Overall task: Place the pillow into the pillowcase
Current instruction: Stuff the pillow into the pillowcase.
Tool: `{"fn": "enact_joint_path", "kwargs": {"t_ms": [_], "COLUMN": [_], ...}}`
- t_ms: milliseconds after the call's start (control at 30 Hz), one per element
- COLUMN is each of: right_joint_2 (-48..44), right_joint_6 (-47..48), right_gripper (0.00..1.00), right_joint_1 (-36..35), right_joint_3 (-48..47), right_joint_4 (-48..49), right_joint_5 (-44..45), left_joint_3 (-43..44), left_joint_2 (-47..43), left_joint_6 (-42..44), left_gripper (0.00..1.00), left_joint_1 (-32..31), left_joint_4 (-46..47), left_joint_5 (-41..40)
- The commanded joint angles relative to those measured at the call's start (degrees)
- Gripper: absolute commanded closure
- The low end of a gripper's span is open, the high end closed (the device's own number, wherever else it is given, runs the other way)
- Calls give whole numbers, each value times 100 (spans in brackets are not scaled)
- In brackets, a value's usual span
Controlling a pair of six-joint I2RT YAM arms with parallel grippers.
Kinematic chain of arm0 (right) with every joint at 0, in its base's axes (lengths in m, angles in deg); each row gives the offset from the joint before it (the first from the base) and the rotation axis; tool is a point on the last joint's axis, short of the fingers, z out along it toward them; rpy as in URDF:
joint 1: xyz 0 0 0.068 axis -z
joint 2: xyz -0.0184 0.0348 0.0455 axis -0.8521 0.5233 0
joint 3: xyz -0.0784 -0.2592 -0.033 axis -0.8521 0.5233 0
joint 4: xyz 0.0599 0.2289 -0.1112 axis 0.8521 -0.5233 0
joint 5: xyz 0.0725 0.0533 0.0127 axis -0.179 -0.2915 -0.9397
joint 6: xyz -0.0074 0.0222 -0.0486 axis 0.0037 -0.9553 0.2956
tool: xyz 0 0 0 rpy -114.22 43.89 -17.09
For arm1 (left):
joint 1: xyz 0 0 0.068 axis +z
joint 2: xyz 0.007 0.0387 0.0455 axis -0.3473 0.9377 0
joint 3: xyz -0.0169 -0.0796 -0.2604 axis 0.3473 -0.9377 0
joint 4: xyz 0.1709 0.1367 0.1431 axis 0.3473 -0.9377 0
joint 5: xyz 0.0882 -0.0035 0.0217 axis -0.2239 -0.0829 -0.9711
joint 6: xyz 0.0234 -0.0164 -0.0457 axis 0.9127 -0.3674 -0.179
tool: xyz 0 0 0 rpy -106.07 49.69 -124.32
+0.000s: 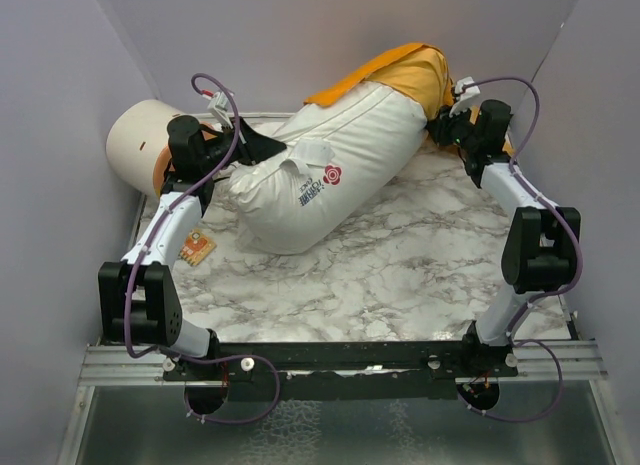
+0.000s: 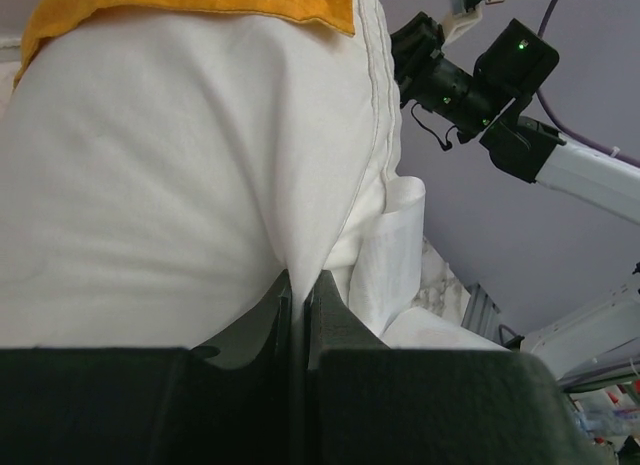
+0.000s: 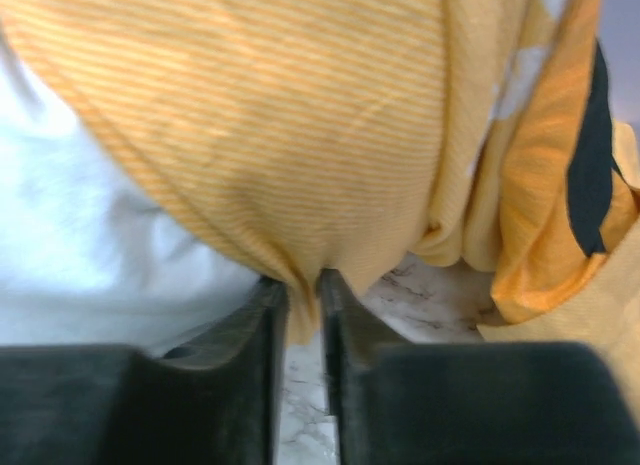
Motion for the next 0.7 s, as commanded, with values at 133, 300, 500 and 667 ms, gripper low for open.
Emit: {"fn": "enact_joint_path", "kwargs": {"t_ms": [133,300,500,667], "right_joint_2": [-657,-1269,-1542,-1496], "right_joint_6": [157,-148,-1136,-1671], "right_gripper": [99,99,99,99], "right_joint_1": [-73,-95,-141,-142], "right_joint_3": [73,7,-112,-40], "right_joint_4": [200,73,400,157], "right_joint_5": [-2279,-4120,-5434,-4991], "left_joint_3": [112,316,553,601], "left_joint_2": [209,391,494,496], "left_joint_6": [478,668,722,757], "left_gripper": [100,100,100,100], "left_joint_1": [106,143,153,155], "left_joint_4": [-420,-689,-836,-886], "left_joint_5": [-79,-301,-539,-557]}}
